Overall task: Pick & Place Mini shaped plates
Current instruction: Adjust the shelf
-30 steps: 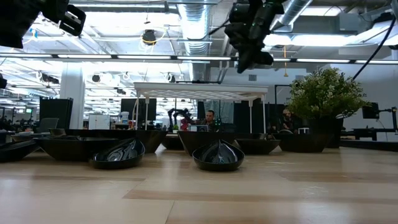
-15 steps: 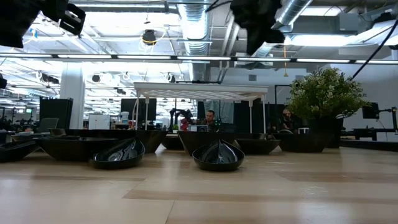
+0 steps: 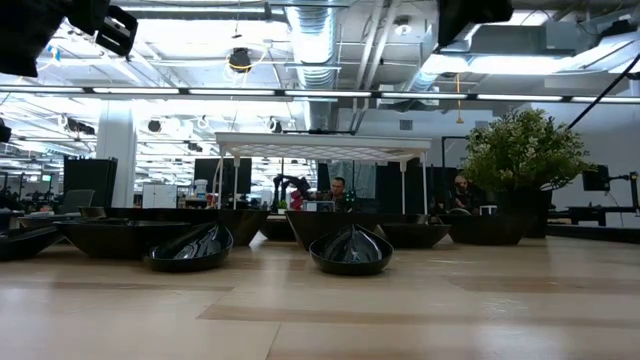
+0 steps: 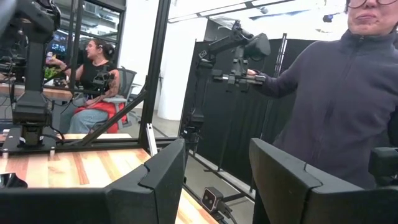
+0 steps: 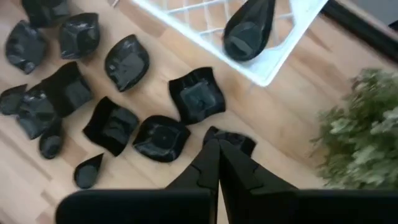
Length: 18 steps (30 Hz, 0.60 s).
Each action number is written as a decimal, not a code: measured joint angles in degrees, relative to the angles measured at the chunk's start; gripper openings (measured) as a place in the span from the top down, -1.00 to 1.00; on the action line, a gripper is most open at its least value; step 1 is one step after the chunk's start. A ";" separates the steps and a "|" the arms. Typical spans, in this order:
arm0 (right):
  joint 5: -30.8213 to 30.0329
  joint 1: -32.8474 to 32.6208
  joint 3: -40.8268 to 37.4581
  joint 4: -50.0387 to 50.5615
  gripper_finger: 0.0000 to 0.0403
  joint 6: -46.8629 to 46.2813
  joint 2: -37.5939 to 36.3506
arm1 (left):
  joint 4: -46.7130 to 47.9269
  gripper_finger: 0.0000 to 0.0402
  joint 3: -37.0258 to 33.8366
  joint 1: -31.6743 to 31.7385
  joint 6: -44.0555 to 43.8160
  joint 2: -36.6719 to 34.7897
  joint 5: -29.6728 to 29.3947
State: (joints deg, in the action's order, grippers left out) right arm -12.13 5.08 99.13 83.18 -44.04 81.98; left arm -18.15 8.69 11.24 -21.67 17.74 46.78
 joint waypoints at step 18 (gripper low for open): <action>0.01 -23.44 -14.74 -18.16 1.00 -25.13 2.77 | -0.26 0.09 0.00 0.00 -0.04 -0.09 0.00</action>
State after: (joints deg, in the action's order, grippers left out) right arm -12.12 -18.36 84.39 65.02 -69.17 84.75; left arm -18.41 8.69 11.24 -21.71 17.65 46.78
